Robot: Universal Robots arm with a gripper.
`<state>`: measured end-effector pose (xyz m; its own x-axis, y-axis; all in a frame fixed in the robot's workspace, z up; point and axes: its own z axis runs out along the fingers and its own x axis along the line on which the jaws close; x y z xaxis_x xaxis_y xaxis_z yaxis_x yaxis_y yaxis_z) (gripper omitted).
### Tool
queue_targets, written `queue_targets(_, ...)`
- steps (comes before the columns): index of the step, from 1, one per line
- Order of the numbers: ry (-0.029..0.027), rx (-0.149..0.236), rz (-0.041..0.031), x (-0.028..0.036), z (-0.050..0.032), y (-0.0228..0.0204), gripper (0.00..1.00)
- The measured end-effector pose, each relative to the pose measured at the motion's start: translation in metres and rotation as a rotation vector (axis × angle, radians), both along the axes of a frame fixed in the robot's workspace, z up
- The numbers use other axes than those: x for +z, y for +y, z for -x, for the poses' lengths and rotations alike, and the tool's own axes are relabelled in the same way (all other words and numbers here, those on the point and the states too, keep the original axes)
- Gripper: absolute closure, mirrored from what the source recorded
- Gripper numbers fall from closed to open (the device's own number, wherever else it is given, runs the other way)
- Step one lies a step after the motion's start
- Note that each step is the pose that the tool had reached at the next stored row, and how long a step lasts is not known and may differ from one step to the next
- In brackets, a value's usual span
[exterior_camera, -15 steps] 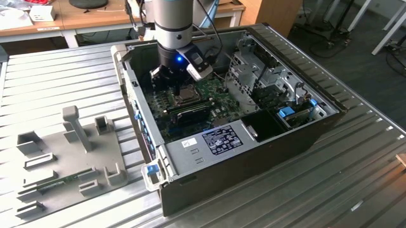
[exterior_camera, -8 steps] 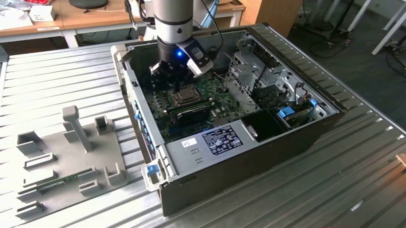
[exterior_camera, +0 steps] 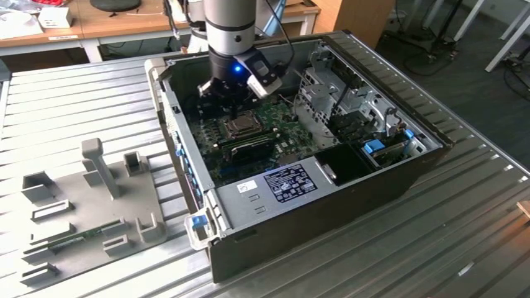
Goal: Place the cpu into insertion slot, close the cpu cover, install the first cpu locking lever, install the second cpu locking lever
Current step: 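Install the second cpu locking lever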
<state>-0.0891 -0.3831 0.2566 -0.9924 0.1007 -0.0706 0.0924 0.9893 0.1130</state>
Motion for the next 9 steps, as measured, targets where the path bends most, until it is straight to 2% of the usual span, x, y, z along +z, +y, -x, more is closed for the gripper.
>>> queue_targets(4, 0.0065, 0.000, 0.0000, 0.0000, -0.0088, 0.0000, 0.90)
queue_targets(9, 0.0080, 0.000, 0.0001, 0.0000, -0.0109, -0.0027, 0.90)
